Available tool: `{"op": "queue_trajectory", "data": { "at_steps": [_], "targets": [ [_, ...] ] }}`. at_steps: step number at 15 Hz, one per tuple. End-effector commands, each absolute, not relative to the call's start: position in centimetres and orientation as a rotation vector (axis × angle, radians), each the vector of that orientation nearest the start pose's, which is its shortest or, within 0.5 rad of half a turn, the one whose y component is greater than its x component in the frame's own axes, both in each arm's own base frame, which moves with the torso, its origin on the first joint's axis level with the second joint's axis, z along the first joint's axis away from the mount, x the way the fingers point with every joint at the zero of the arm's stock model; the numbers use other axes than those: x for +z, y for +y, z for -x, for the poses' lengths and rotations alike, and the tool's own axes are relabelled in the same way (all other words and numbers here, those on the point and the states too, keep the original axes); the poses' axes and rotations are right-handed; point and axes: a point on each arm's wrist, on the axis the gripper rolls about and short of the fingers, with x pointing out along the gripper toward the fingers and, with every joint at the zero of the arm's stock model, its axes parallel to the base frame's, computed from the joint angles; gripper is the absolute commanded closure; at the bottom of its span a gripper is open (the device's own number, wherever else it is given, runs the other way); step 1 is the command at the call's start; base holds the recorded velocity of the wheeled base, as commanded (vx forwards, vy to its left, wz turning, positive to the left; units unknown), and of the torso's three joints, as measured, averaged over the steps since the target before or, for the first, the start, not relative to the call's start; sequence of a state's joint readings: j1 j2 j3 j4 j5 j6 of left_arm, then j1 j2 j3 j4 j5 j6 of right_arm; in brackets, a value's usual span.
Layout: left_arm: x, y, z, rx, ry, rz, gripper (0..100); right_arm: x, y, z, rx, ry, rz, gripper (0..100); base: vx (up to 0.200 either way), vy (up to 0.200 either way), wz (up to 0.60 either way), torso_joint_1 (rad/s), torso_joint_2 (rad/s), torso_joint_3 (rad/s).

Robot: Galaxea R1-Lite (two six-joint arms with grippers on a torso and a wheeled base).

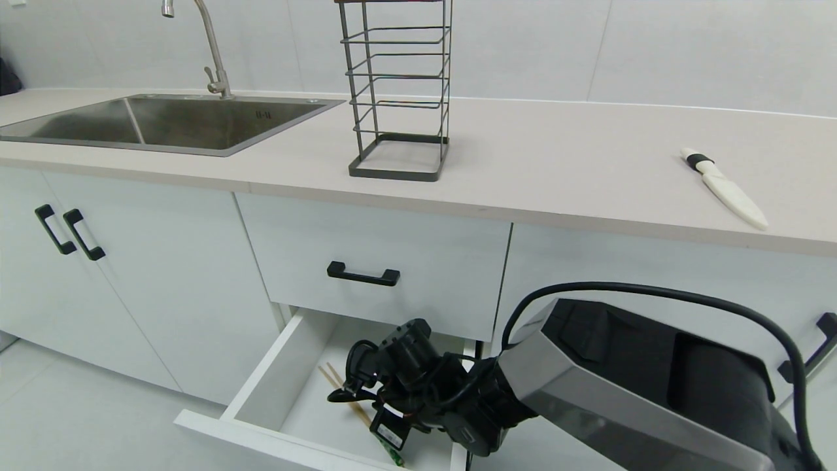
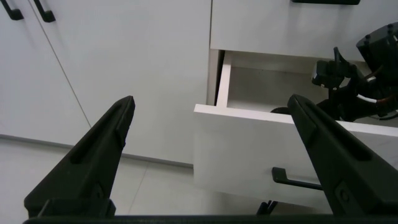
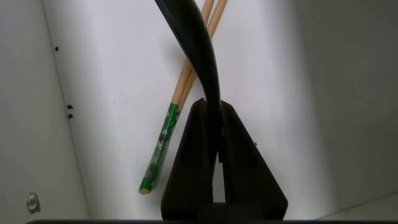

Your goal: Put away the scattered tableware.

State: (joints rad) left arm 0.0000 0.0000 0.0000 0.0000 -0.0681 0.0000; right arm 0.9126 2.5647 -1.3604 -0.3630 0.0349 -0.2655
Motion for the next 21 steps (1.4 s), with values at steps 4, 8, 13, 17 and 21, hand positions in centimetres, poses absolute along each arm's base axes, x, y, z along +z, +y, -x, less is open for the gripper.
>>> {"op": "queue_trajectory", "data": {
  "at_steps": [4,8,13,17,21],
  "targets": [
    [7.6,-0.2,2.3,-0.067,0.002,0.000,0,-5.9,36.5,-28.2,0.998,0.669,0.604,100,0.000,0.000,0.00,0.000,0.00,0.000],
    [7.6,-0.2,2.3,-0.069,0.002,0.000,0,-5.9,36.7,-28.2,1.004,0.670,0.601,100,0.000,0.000,0.00,0.000,0.00,0.000],
    [7.6,-0.2,2.3,-0.069,0.002,0.000,0,-6.0,36.8,-28.2,1.014,0.691,0.607,0,0.000,0.000,0.00,0.000,0.00,0.000],
    [7.6,-0.2,2.3,-0.067,0.002,0.000,0,-6.0,36.8,-28.2,1.014,0.689,0.605,0,0.000,0.000,0.00,0.000,0.00,0.000],
    [7.6,-0.2,2.3,-0.069,0.002,0.000,0,-5.1,37.3,-28.0,1.026,0.665,0.602,0,0.000,0.000,0.00,0.000,0.00,0.000]
  ]
}}
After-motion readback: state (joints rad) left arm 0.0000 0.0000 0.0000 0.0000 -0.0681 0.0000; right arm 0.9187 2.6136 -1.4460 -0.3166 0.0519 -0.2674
